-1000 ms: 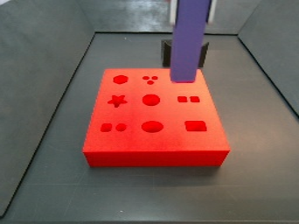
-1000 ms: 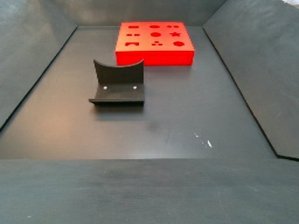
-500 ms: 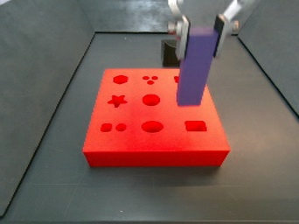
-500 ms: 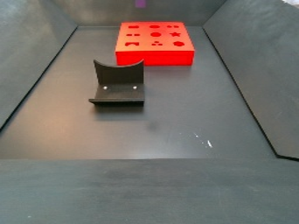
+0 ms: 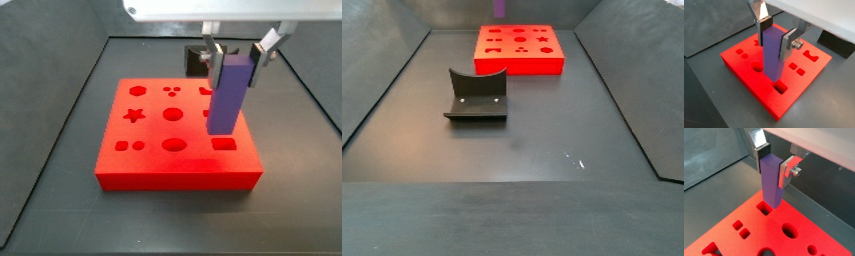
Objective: Insert the rectangle object.
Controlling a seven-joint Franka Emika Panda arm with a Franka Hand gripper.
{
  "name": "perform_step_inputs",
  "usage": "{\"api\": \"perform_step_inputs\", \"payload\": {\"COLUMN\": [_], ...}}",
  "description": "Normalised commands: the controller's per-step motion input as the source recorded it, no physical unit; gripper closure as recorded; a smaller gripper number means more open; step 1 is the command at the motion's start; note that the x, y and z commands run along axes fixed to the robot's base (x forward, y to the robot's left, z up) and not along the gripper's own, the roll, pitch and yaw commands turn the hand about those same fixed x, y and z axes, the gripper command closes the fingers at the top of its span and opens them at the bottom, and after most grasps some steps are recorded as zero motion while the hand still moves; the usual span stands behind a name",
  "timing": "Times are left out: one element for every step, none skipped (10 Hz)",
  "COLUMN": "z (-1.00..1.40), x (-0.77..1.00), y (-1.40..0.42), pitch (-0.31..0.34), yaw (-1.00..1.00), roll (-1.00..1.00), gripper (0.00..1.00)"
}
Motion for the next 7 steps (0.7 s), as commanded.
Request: {"api": "perform_step_inputs", "payload": {"z": [-0.22, -0.21, -0.21, -0.2, -0.21, -0.18, -0.19], "x": [0.83, 0.76, 0.7, 0.61, 0.27, 0.02, 0.0], "y": [0.0, 0.0, 0.0, 0.0, 0.0, 0.0, 0.0], "pitch": [0.0, 0.0, 0.0, 0.0, 0.0, 0.0, -0.017], "yaw": [0.03, 0.01, 0.0, 0.0, 0.0, 0.0, 0.0], "roll": [0.11, 0.13, 0.15, 0.15, 0.11, 0.05, 0.01], "gripper": [1.0, 1.0, 1.0, 1.0, 1.0, 1.0, 1.0]}}
